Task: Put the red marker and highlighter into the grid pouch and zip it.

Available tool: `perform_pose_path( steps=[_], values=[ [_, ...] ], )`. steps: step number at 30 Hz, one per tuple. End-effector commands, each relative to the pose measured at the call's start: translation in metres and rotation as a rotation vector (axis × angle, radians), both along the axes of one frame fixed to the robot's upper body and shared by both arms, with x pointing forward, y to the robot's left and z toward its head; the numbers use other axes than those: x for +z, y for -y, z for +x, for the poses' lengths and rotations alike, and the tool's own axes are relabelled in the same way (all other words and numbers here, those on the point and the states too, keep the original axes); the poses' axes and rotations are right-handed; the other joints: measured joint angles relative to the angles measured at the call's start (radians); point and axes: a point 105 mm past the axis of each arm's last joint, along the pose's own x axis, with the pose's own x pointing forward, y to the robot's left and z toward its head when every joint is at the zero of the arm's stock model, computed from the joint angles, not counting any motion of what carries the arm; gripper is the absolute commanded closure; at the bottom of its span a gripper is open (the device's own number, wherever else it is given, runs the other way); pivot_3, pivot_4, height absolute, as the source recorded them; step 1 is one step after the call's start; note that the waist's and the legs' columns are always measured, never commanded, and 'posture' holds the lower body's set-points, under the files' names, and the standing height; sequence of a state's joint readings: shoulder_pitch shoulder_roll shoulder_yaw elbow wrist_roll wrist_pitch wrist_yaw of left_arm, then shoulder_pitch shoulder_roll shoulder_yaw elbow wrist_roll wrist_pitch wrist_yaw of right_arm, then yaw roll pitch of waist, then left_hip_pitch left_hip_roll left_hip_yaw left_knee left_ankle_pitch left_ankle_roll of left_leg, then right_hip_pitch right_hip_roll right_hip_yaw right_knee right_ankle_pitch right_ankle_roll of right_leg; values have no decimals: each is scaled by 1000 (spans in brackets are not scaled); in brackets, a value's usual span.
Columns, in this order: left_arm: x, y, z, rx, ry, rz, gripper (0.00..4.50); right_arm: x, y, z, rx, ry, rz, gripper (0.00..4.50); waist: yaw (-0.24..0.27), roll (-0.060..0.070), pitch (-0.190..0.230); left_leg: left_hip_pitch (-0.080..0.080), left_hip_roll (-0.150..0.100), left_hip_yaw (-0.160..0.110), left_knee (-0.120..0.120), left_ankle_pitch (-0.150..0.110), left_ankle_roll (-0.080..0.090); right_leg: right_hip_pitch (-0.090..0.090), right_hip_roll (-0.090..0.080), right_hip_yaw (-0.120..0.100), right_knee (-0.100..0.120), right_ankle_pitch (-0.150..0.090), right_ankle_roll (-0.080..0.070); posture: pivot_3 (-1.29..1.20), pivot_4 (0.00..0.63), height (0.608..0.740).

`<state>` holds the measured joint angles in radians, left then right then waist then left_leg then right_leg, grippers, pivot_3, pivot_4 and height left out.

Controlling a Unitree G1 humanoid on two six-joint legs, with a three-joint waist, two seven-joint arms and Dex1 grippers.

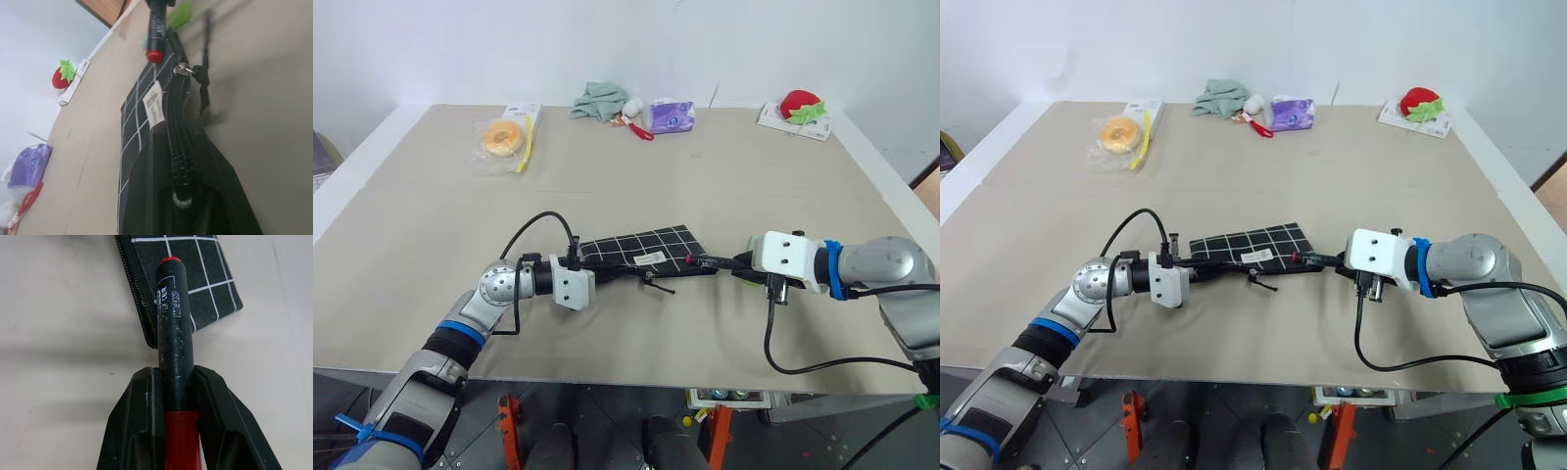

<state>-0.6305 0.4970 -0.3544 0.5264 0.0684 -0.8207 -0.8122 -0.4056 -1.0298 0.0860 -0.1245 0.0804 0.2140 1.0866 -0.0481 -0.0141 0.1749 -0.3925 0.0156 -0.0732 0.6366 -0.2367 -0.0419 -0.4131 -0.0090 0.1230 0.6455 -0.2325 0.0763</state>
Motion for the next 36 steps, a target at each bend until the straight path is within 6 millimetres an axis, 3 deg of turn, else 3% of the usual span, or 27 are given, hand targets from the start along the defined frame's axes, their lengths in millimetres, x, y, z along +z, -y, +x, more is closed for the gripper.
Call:
perform_pose_path(
  steps=[1, 8, 15, 24, 29, 36],
  values=[
    [12, -6, 1, 17, 38, -28, 4500, 31, -6, -9, 23, 27, 118, 3933, 0, 0, 0, 0, 0, 0, 0, 0, 0, 0, 0, 0, 0, 0, 0, 0, 150, 740],
    [11, -5, 2, 16, 38, -25, 4500, 22, -2, -22, 11, -43, 95, 3933, 1, 0, 0, 1, 0, -1, 1, 0, 0, 1, 0, 0, 0, 0, 0, 0, 150, 740],
    [12, -3, 2, 9, 43, -26, 4500, 13, 10, -13, -40, -16, 34, 3933, 0, 0, 0, 1, 0, -1, 1, 0, 0, 1, 0, -1, 1, 1, 0, 0, 150, 740],
    [12, -2, 1, 7, 47, -28, 4500, 9, 9, -5, -35, -3, 13, 3933, 0, 0, 0, 1, 0, 0, 1, 0, 0, 1, 0, 0, 1, 1, 0, 0, 150, 740],
    [14, -1, -1, 2, 49, -35, 4500, 10, -4, 0, 10, 24, 10, 3933, 0, 0, 0, 1, 0, -1, 2, 0, 0, 1, 0, 0, 1, 1, 0, 0, 150, 740],
    [21, 18, -7, -38, 25, -99, 4500, 0, -61, 8, 193, 81, -31, 3933, 0, 0, 0, 1, 1, -1, 2, 0, 0, 1, 2, -1, 1, 2, -1, 0, 150, 740]
  ],
)
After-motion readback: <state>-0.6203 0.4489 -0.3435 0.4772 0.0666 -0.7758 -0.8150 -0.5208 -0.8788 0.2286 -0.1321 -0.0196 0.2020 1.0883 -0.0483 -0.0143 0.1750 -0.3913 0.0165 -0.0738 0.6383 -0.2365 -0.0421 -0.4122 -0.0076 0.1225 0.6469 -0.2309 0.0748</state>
